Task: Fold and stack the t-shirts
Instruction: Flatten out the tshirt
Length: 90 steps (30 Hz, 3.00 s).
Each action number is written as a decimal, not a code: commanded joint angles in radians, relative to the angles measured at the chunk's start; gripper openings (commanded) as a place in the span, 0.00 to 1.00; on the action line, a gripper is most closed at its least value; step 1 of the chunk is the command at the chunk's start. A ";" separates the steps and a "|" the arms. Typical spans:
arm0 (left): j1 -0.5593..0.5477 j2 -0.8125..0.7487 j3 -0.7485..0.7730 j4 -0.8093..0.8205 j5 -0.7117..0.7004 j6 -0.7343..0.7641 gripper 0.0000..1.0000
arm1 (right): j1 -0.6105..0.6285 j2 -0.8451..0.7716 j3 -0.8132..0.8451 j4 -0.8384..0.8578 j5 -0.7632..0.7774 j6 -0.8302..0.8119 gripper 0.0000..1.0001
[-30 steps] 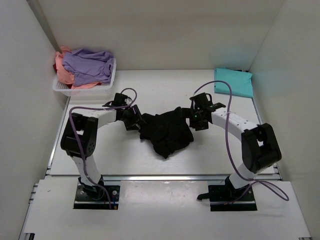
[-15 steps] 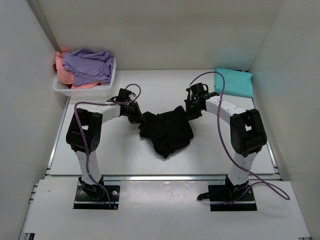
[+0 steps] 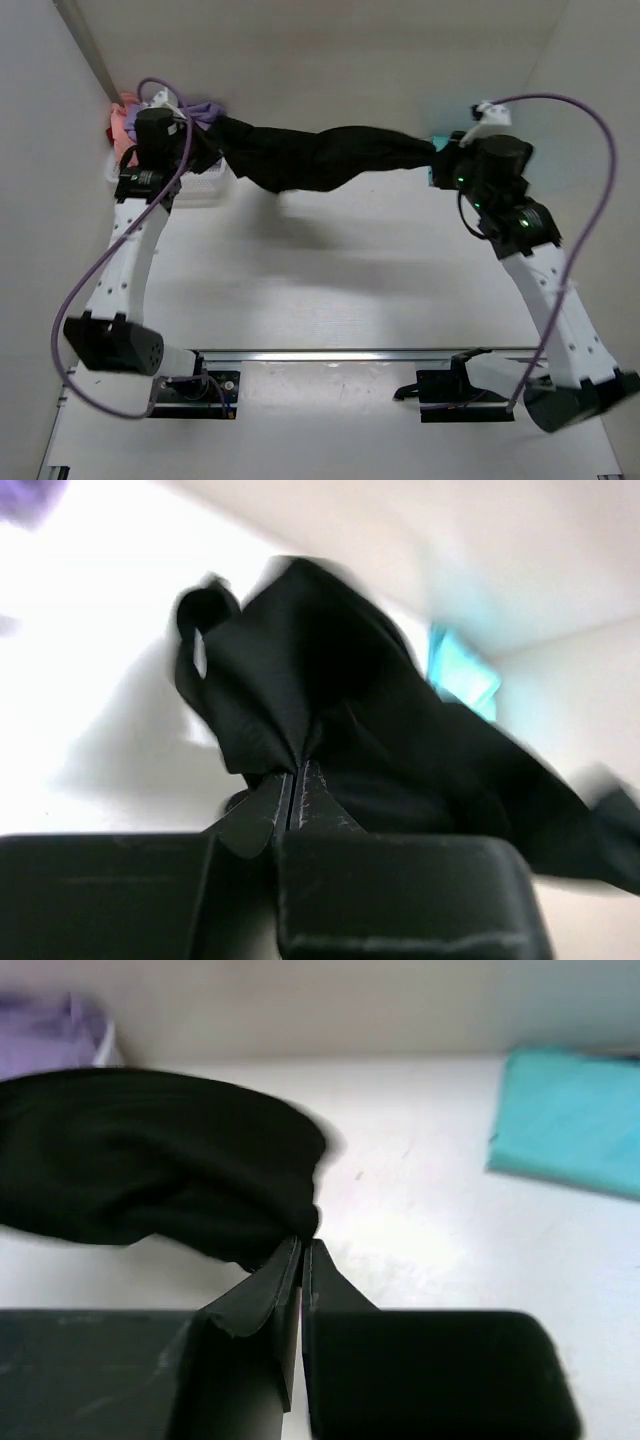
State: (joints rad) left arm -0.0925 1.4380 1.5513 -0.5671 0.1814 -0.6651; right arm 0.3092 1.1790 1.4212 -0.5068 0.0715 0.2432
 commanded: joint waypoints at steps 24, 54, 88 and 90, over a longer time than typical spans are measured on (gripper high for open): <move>0.005 0.126 0.021 -0.024 -0.105 -0.076 0.36 | -0.237 0.028 -0.116 0.088 0.014 -0.024 0.00; -0.262 0.300 -0.459 -0.005 -0.079 0.036 0.71 | -0.255 0.403 -0.298 -0.116 0.057 -0.010 0.77; -0.099 -0.116 -0.468 -0.140 -0.043 -0.045 0.00 | -0.226 0.350 -0.015 -0.409 -0.042 -0.010 0.00; -0.095 -0.065 -0.426 -0.105 -0.046 -0.048 0.00 | -0.232 0.431 0.106 -0.426 -0.055 -0.022 0.00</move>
State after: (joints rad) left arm -0.1970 1.2999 1.0859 -0.6956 0.1181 -0.6865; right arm 0.0940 1.5188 1.4048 -0.9195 0.0357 0.2184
